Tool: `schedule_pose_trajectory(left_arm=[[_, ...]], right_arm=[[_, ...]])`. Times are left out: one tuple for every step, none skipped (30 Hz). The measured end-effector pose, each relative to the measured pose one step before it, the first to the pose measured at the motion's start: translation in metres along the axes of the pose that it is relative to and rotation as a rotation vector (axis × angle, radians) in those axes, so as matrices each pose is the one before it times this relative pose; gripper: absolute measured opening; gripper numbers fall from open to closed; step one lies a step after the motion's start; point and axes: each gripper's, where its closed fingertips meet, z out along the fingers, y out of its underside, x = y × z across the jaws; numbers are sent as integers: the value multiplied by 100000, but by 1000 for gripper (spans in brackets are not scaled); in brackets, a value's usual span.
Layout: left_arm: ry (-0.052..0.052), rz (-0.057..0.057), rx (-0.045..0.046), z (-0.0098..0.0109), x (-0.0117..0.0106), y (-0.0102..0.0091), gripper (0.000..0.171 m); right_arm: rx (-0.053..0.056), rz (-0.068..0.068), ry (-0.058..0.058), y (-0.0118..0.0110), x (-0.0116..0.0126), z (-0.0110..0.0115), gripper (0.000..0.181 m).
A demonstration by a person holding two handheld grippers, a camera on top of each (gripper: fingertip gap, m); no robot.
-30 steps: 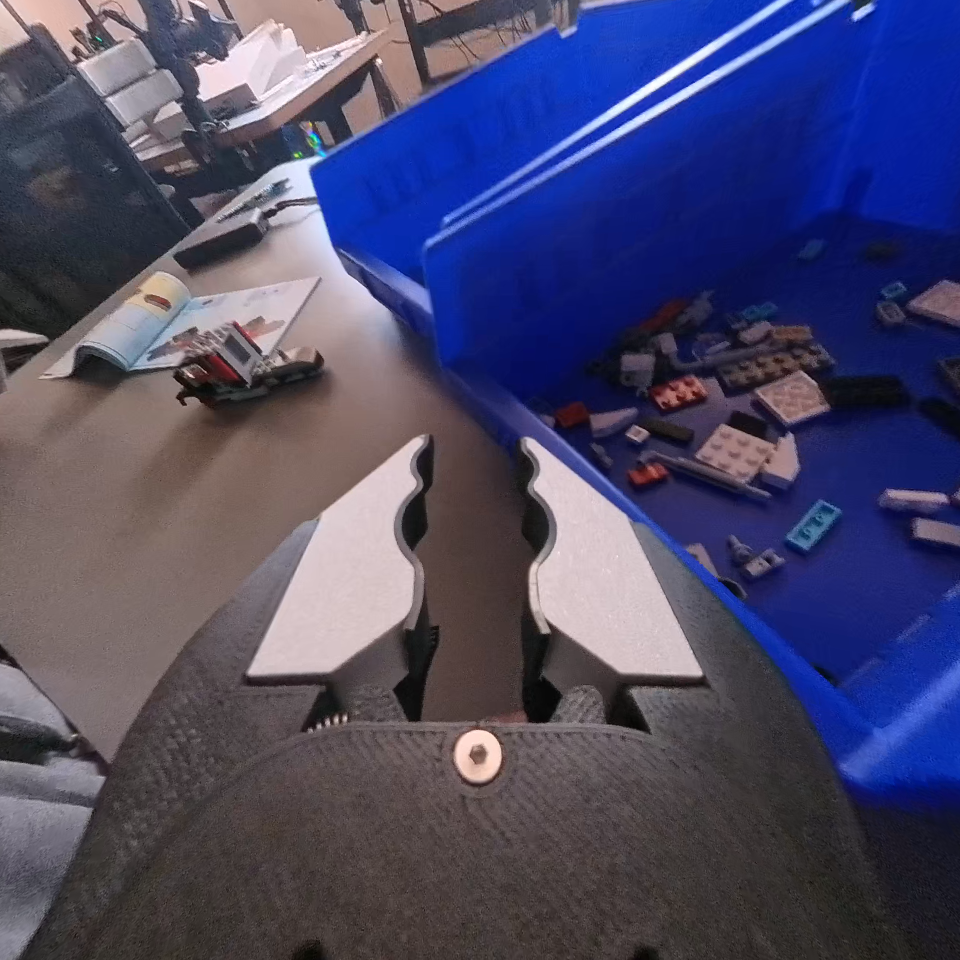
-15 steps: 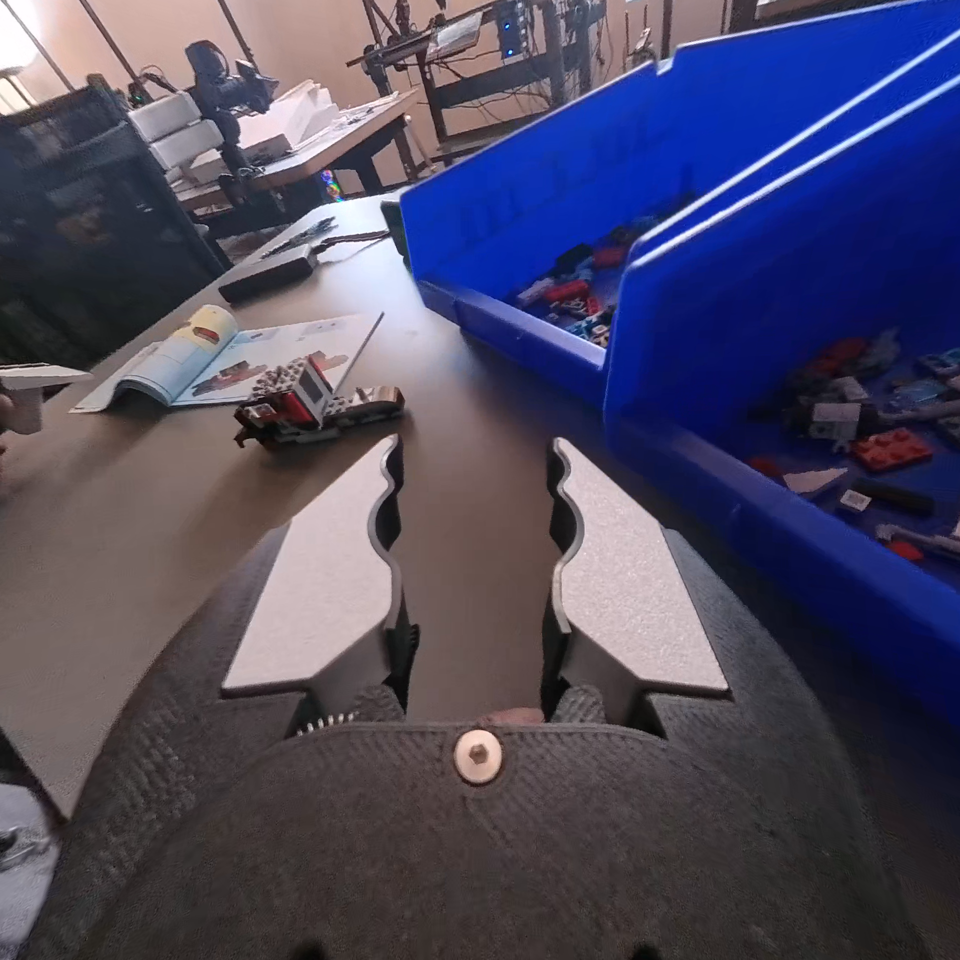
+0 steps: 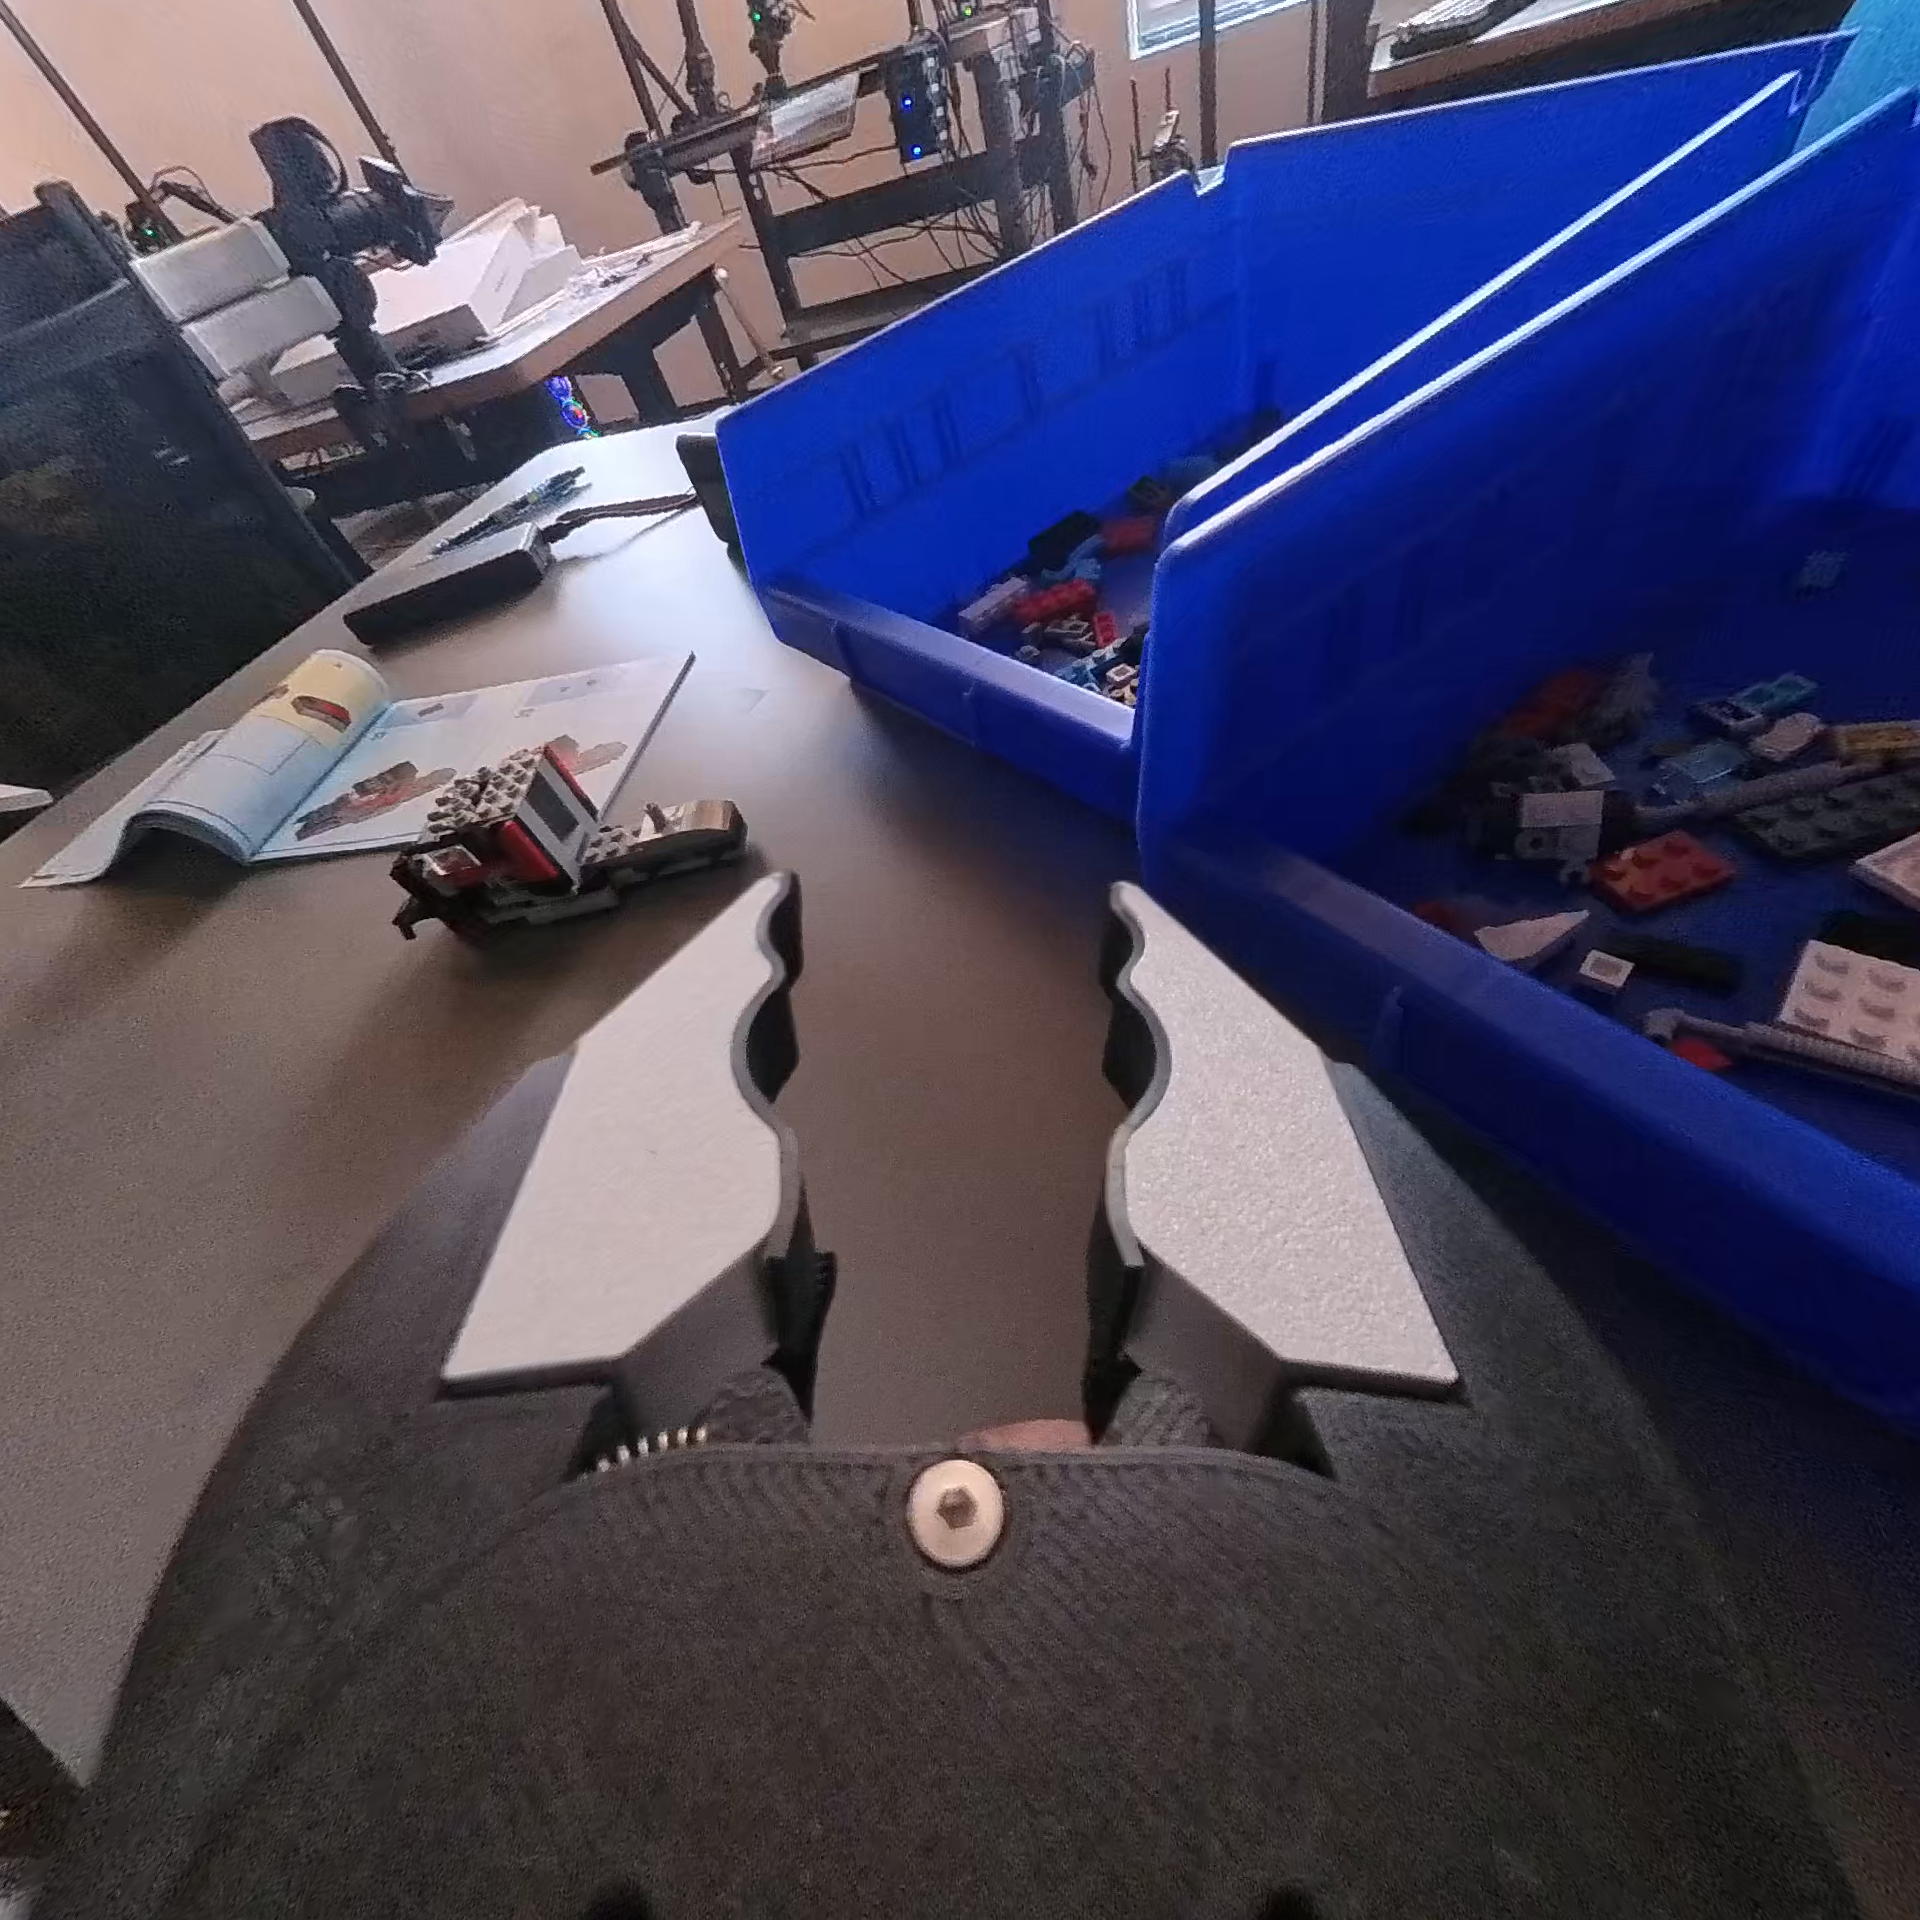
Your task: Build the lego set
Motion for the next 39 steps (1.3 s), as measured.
schedule_pose_trajectory(left_arm=[[-16, 56, -141, 22, 3, 16, 57], [17, 8, -37, 2, 0, 14, 56], [79, -23, 105, -15, 14, -14, 55], [-21, -82, 190, -19, -16, -24, 54], [-21, -66, 279, -21, -8, -31, 52], [42, -3, 381, -45, 7, -38, 50], [-59, -19, 453, -44, -5, -57, 49], [-235, -75, 418, -43, -37, -45, 47], [-140, -25, 342, -39, -17, -38, 45], [1, 47, 263, -30, 7, -22, 42], [-45, 36, 145, -12, 2, -19, 40], [-26, 64, 50, -5, 1, -1, 37], [-74, 79, -54, 6, 4, 6, 35], [-3, 102, -179, 15, 13, 14, 32], [-31, 114, -244, 24, 7, 28, 29], [-62, 154, -257, 37, 9, 35, 27], [-65, 213, -225, 21, 17, 19, 24], [-99, 256, -167, 21, 7, 24, 21], [-296, 243, -136, 10, -8, 17, 17], [-261, 292, -101, 12, 3, 13, 14], [-292, 298, -74, 14, -2, 9, 10], [-327, 274, -55, 2, -4, 2, 7], [-203, 327, 36, -1, 9, -6, 4], [-177, 365, 116, -13, 10, -8, 1], [-155, 346, 131, -17, 25, -18, 1], [-173, 312, 149, -11, 14, -14, 1], [-249, 273, 122, -18, -3, -20, 1], [-138, 348, 69, -8, 26, -6, 1], [112, 487, -4, -4, 62, 0, 1], [4, 527, -82, 4, 54, 16, 0], [-100, 595, -129, 5, 55, 10, 0], [175, 751, -238, 25, 101, 35, 0], [256, 834, -368, 34, 117, 44, 0], [53, 830, -425, 39, 89, 46, 0], [-45, 875, -414, 40, 92, 44, 0], [-154, 872, -343, 32, 76, 51, 0], [4, 881, -269, 19, 89, 26, 0], [18, 794, -224, 26, 86, 26, 0], [11, 699, -172, 12, 72, 27, 0]], right_arm=[[169, 441, 145, -23, 64, -21, 51], [76, 608, 228, -14, 98, -11, 44], [20, 709, 216, -2, 104, -10, 37], [-59, 818, 170, 7, 107, 12, 32], [-175, 863, 147, 14, 110, 20, 28], [-276, 796, -54, 37, 81, 21, 24], [-294, 649, -202, 32, 43, 33, 20], [-282, 520, -179, 39, 37, 23, 17], [-284, 333, -229, 28, 0, 31, 13], [-306, 121, -221, 37, -6, 32, 11], [-327, -89, -130, 44, -32, 39, 8], [-290, -256, -110, 39, -38, 28, 6], [-271, -373, -34, 33, -43, 30, 4], [-188, -453, -48, 21, -60, 22, 3], [-128, -447, 41, 24, -42, 16, 0], [-133, -371, 104, 10, -28, 15, 0], [-201, -329, 129, 25, -20, 21, 0], [-271, -294, 201, 40, -5, 27, 0], [-247, -294, 207, 27, -7, 25, 0], [-194, -312, 126, 32, -19, 24, 0], [-175, -317, 56, 20, -31, 22, 0], [-180, -283, 58, 19, -17, 11, 0], [-174, -209, 65, 23, -13, 23, 0], [-162, -148, 6, 21, -18, 18, 0], [-173, -103, 26, 18, -5, 20, 0], [-164, -95, -14, 21, -16, 12, 0], [-144, -74, 5, 23, -7, 25, 0], [-143, -69, -43, 17, -13, 9, 0], [-111, -75, -99, 13, -21, 11, 0], [-120, -50, -37, 13, -5, 5, 0], [-150, 9, 96, 23, 8, 19, 0], [-179, -8, 46, 27, 11, 12, 0], [-288, -39, 132, 34, 18, 30, 0], [-367, -139, 174, 50, 9, 28, 0], [-313, -351, -46, 39, -40, 36, 0], [-251, -510, 92, 34, -43, 25, 0], [-226, -651, 182, 29, -49, 19, 0], [-216, -689, 194, 27, -53, 24, 0], [-181, -664, 94, 31, -58, 25, 0]])
